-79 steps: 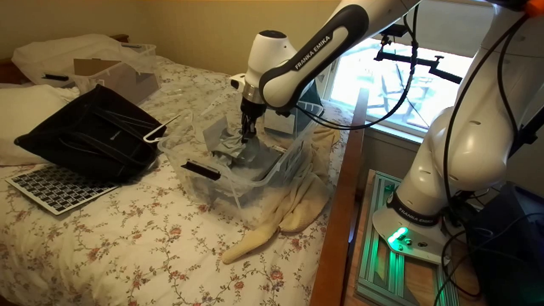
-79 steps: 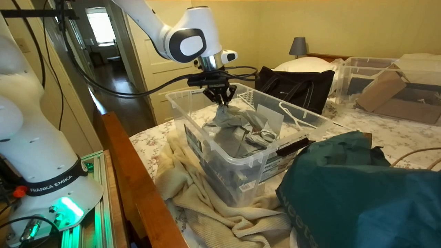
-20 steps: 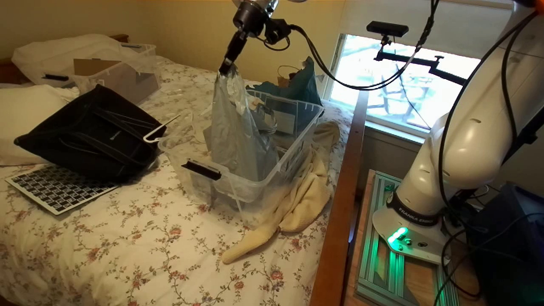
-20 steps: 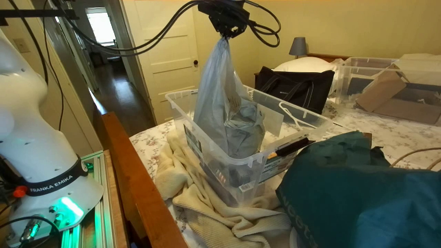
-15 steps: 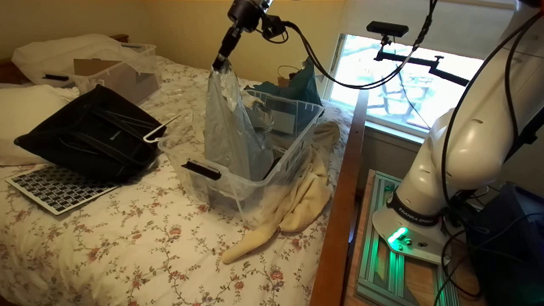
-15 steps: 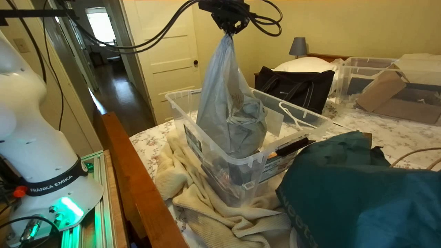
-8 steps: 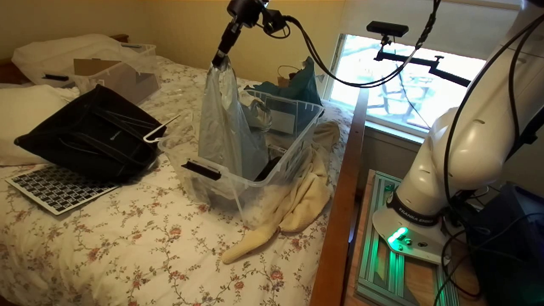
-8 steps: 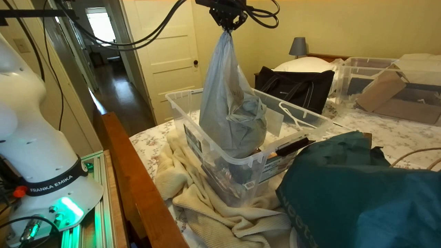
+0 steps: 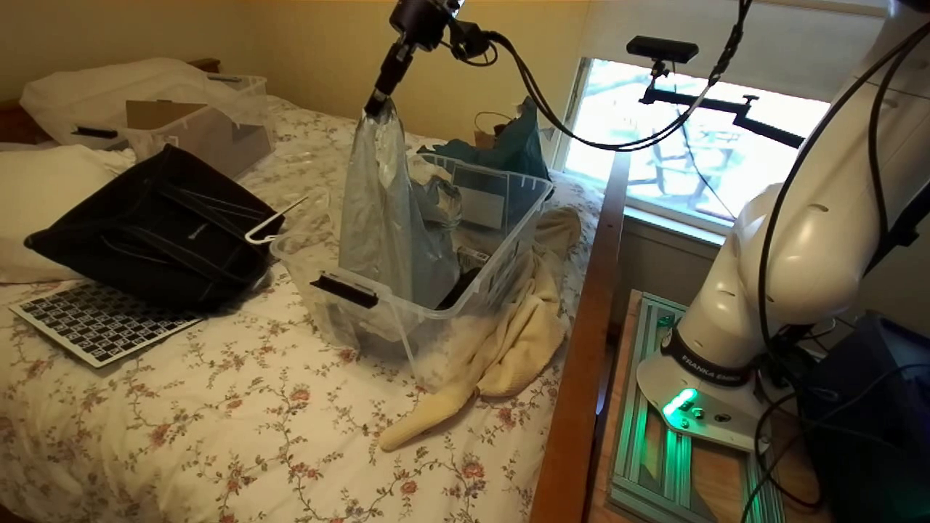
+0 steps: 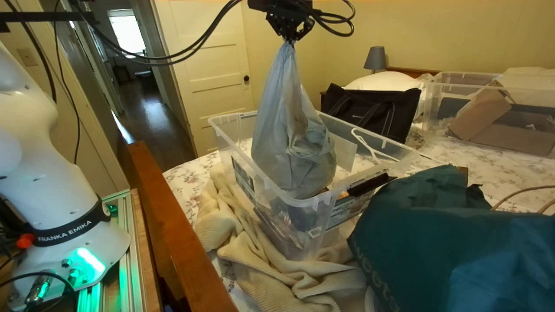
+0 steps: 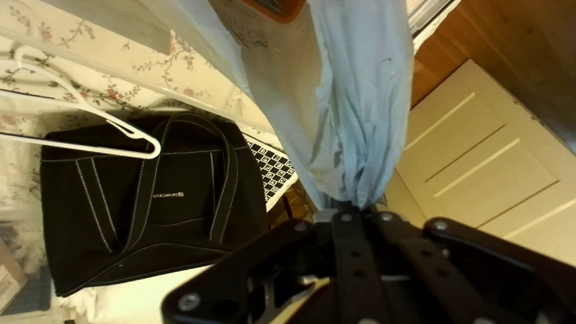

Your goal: Remove the plastic bag from the storage box

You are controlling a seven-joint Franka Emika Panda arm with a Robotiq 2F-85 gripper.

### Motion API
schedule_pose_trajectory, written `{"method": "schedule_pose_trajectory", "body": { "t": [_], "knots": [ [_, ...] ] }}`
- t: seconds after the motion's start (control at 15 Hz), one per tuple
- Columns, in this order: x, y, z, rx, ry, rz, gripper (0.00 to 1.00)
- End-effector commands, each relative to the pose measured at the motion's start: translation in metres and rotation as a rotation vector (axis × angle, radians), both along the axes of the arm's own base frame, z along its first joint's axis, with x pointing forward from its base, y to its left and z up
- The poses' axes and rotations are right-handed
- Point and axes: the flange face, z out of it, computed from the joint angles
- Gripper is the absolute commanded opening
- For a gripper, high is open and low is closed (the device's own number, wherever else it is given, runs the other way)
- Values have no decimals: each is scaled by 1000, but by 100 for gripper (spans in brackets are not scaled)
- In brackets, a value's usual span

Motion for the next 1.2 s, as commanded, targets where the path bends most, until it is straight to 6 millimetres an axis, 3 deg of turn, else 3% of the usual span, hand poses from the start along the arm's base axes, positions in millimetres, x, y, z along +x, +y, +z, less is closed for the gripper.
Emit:
{"method": "schedule_pose_trajectory", "body": {
  "t": [0.0,0.8,1.13],
  "knots": [
    [-1,-3,39,-65,-82,-17,1],
    [2,-6,100,-189,-215,-15,1],
    [-2,-4,134,-199,-283,-17,1]
  ]
}}
